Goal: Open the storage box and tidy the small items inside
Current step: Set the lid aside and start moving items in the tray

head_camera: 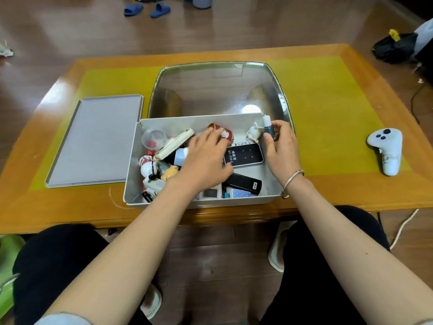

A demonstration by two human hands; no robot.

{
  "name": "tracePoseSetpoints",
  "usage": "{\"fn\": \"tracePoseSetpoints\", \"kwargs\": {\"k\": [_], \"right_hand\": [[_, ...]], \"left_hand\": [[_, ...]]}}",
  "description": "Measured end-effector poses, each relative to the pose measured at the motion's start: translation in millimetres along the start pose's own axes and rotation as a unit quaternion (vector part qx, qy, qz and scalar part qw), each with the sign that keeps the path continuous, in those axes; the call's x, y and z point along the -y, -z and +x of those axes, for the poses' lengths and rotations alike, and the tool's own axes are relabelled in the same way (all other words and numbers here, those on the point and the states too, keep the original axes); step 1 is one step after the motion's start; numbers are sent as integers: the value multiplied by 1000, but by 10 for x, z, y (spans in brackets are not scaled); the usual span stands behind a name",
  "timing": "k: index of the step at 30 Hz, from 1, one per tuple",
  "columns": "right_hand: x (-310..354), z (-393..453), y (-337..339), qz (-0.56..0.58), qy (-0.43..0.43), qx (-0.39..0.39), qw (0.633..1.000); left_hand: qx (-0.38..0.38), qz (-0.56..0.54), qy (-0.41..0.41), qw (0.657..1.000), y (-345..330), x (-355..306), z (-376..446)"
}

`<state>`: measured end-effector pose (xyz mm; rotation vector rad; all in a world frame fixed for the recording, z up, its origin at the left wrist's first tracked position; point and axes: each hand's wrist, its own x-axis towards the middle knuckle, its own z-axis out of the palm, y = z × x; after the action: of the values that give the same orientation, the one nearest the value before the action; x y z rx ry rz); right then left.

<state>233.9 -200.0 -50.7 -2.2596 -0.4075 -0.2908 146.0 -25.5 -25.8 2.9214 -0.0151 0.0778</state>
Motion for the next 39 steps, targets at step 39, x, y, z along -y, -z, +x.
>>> {"fn": "tracePoseSetpoints", "kwargs": {"k": [39], "right_hand": [[28,-3,6,-16,15,3,1000]], "left_hand": [[77,-24,-72,994,-89,44,144]]}}
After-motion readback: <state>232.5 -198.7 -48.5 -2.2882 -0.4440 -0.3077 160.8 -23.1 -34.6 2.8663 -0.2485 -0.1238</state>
